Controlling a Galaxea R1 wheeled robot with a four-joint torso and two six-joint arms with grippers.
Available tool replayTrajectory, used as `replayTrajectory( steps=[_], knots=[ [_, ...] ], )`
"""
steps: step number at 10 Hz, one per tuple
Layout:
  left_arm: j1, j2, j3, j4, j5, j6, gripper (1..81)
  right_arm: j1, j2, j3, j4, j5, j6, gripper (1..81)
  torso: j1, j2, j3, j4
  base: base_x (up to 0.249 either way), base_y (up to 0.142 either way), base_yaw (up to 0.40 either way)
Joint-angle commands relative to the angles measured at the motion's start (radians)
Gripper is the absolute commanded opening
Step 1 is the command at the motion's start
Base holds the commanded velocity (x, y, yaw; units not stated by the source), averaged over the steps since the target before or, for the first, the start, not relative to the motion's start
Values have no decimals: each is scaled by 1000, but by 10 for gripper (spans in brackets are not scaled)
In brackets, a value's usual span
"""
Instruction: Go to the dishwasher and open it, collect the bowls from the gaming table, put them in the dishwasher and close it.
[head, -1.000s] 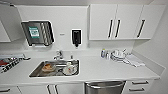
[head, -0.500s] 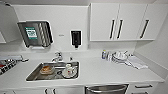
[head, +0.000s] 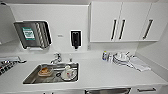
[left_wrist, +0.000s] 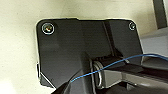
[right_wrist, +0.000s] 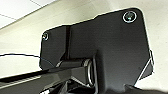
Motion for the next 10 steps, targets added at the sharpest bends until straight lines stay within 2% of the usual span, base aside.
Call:
replayTrajectory(
  steps=[1, 10],
  knots=[
    [-51, -15, 9, -5, 60, 2, 811, 39, -11, 7, 6, -49, -3, 811, 0, 0, 0, 0, 0, 0, 0],
    [-32, -19, 9, 3, 46, 5, 811, 40, -11, 5, 17, -52, 2, 811, 0, 0, 0, 0, 0, 0, 0]
  ],
)
